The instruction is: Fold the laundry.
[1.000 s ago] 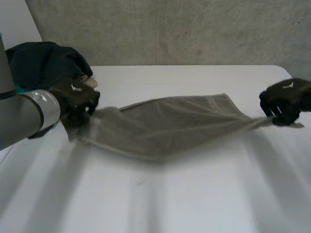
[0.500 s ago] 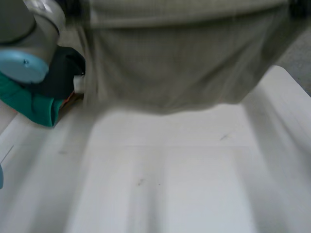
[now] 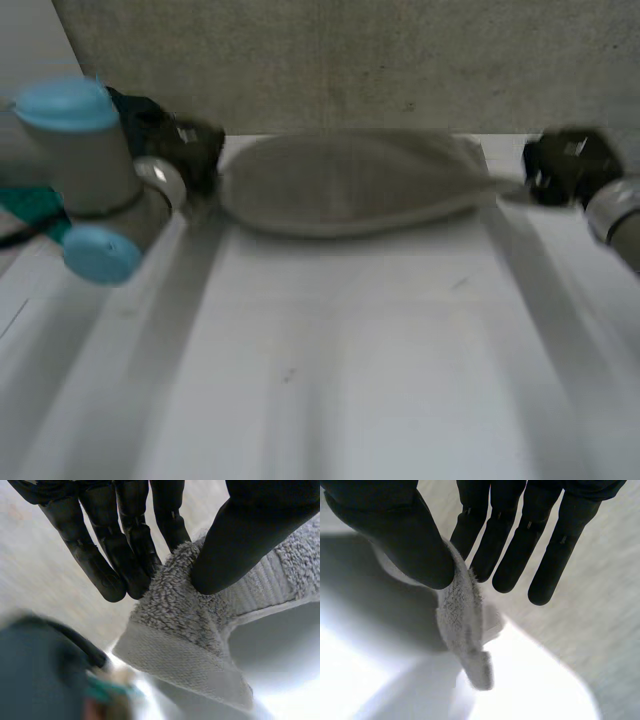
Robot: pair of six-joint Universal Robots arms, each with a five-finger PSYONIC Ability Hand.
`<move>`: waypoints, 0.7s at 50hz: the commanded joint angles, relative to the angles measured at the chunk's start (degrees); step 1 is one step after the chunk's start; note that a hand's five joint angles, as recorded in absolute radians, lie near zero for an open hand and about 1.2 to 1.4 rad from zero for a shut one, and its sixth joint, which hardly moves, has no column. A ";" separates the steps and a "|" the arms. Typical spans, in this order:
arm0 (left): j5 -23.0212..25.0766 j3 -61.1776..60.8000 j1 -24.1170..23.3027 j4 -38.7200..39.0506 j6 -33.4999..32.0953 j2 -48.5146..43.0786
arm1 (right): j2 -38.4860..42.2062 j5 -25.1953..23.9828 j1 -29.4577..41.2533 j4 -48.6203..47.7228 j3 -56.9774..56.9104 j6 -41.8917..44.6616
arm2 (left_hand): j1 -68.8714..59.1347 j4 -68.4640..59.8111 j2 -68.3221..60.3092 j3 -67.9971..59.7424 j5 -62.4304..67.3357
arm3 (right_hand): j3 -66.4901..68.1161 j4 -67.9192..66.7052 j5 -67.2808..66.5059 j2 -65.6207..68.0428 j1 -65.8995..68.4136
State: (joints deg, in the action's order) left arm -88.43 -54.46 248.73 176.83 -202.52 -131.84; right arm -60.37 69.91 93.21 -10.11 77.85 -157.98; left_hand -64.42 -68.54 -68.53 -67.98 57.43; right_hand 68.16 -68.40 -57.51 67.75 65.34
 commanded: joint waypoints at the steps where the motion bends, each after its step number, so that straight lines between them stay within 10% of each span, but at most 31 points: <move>1: -1.13 -5.75 -0.44 -3.06 0.11 -4.13 | 4.65 -1.27 -1.62 1.58 5.30 9.00 | -15.58 -11.46 -11.47 -12.02 12.57 | 11.84 -11.60 -12.49 12.25 14.66; 11: 2.47 -8.99 0.43 -4.83 1.34 3.33 | 3.51 -1.27 -2.51 7.74 4.24 9.71 | 24.08 28.20 28.19 27.64 -27.09 | 11.84 -11.60 -12.49 12.25 14.66; 28: 14.42 -33.52 10.10 3.96 -13.77 16.62 | 3.77 -1.18 -2.68 7.65 4.86 7.77 | 11.15 15.27 15.26 14.71 -14.16 | 11.84 -11.60 -12.49 12.25 14.66; 35: 15.84 -32.38 10.98 4.84 -17.90 12.23 | 3.68 -1.18 -2.07 8.00 5.12 7.77 | 25.26 29.38 29.37 28.82 -28.28 | 11.84 -11.60 -12.49 12.25 14.66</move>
State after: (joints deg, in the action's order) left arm -73.47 -88.07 259.24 180.92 -217.58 -116.10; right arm -56.57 68.73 90.63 -2.41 82.78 -150.38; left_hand -41.98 -42.21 -42.59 -42.53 32.36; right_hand 68.16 -68.40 -57.51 67.75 65.34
